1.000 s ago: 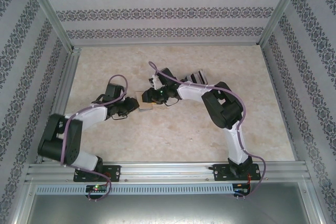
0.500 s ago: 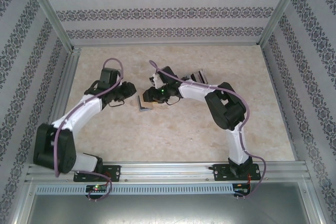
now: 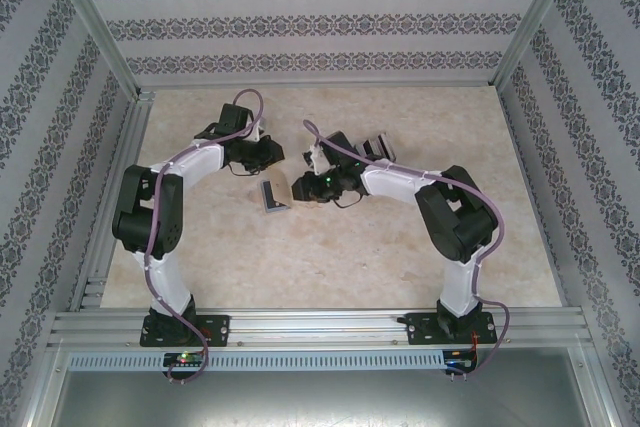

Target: Put the credit cards into the card holder

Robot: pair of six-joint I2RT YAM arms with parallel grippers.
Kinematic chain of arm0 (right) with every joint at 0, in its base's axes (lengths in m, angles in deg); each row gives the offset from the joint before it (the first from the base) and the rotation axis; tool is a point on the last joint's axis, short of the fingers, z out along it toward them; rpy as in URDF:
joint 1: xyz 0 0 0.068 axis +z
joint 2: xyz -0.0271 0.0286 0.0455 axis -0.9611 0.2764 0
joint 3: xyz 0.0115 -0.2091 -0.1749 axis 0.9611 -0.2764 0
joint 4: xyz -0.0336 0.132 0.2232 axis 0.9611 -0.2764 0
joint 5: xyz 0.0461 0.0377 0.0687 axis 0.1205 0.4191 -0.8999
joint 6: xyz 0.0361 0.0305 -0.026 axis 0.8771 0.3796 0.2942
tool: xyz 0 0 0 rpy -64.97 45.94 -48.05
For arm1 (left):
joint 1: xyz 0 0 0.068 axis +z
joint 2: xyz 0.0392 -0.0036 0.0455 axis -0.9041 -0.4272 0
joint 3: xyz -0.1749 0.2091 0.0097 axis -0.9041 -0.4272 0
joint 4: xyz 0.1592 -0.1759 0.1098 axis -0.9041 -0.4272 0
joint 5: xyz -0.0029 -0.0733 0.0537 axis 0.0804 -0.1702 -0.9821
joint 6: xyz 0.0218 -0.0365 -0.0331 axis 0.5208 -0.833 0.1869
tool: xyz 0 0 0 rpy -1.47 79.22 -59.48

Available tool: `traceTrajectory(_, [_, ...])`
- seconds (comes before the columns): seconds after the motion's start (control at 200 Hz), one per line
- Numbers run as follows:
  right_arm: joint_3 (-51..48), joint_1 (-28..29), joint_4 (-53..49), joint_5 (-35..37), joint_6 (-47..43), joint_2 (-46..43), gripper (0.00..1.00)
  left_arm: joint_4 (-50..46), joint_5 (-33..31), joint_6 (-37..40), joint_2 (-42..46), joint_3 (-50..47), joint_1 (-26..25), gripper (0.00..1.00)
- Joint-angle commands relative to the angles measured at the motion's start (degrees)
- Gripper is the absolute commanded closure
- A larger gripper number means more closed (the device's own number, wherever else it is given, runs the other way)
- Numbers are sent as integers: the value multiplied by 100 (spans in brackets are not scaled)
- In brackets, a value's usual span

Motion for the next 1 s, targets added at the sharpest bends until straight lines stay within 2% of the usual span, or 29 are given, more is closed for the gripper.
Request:
traceTrajectory(0.0, [-39,335,59,45,17,96,69,-185,445,198,-22,111,-48,87])
traceTrajectory(0.095, [-37,634,158,38,114,123,70,-343,434,301,63,-199,-10,89])
traceTrajectory(0.195, [-24,897,346,23,285,264,70,-496,63,513,249,-626,90,89])
traceTrajectory(0.32, [56,962,697,94,452,647,71,-520,-67,632,267,-1035,252,90])
traceTrajectory(0.48, [329,626,836,259,407,1020,71,-352,-309,610,454,-1474,409,91])
traceTrajectory(0.744, [1450,-18,446,-154,230,1723,71,-337,-493,587,702,-1835,417,90])
traceTrajectory(0.999, [2712,-358,-12,-594,148,2318,71,116,-550,150,1040,-2305,417,89])
